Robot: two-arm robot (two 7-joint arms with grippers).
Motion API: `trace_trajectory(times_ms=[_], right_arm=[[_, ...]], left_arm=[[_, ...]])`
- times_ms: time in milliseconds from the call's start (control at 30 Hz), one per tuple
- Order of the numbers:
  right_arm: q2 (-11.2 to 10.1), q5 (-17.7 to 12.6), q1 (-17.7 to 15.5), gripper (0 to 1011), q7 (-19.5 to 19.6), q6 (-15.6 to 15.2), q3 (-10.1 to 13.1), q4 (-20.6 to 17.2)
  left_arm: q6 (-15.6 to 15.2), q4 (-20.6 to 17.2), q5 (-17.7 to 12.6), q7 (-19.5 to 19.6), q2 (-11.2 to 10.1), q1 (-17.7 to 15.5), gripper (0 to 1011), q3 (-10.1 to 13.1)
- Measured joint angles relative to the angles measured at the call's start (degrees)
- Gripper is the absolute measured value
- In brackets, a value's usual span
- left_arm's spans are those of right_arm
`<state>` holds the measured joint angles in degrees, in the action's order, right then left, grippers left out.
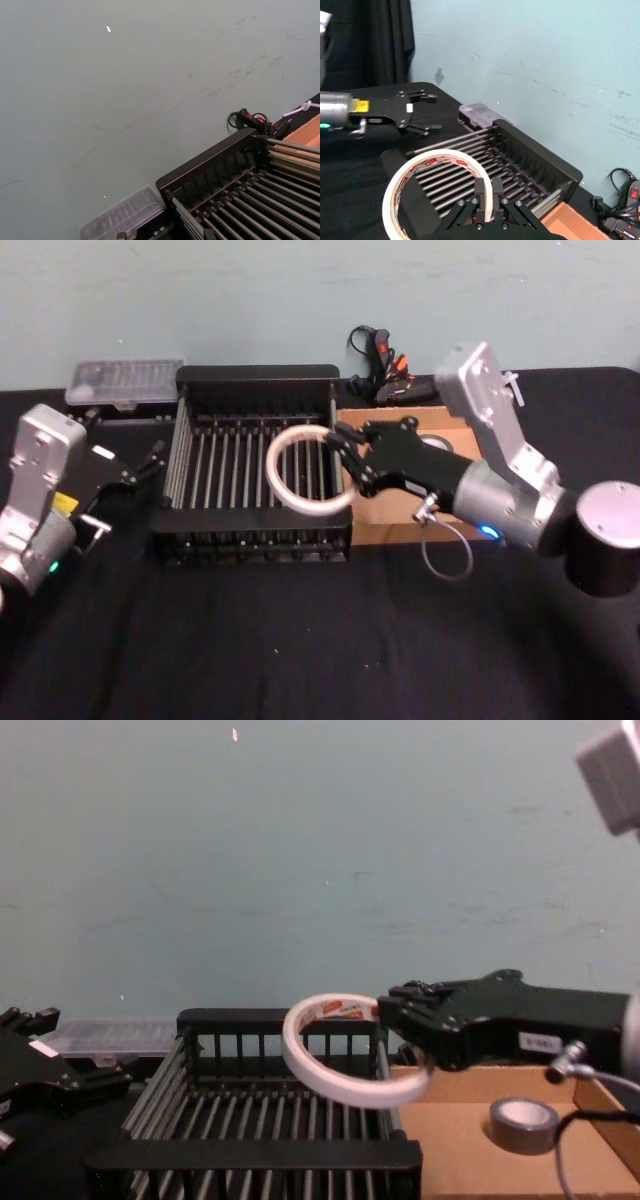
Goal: Pick up the white tape and place it into the black box , Pick up the silver tape and place it into the brown box.
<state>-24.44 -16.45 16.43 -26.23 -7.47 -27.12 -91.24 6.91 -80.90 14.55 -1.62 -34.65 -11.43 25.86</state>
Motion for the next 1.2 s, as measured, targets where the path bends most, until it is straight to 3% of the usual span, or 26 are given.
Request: trace_trajectory(times_ms=[267, 733, 967, 1200], right_arm=[[3.9, 1.5, 5.4, 93, 1.0, -1.6, -1.4, 6.3], [12.9, 4.3, 15.2, 93, 2.8, -1.0, -2.8, 23.4], [16.1, 5.6, 18.4, 93, 3.1, -0.1, -3.1, 30.9], [18.1, 6.8, 19.7, 93, 3.1, 0.2, -3.3, 35.8]], left_arm=[[0.0, 0.0, 0.0, 0.0, 0.0, 0.0, 1001, 0.0], [0.0, 0.0, 0.0, 0.0, 0.0, 0.0, 1001, 0.0], [0.0, 0.0, 0.0, 0.0, 0.0, 0.0, 1001, 0.0], [0.0, 0.0, 0.0, 0.0, 0.0, 0.0, 1002, 0.0]])
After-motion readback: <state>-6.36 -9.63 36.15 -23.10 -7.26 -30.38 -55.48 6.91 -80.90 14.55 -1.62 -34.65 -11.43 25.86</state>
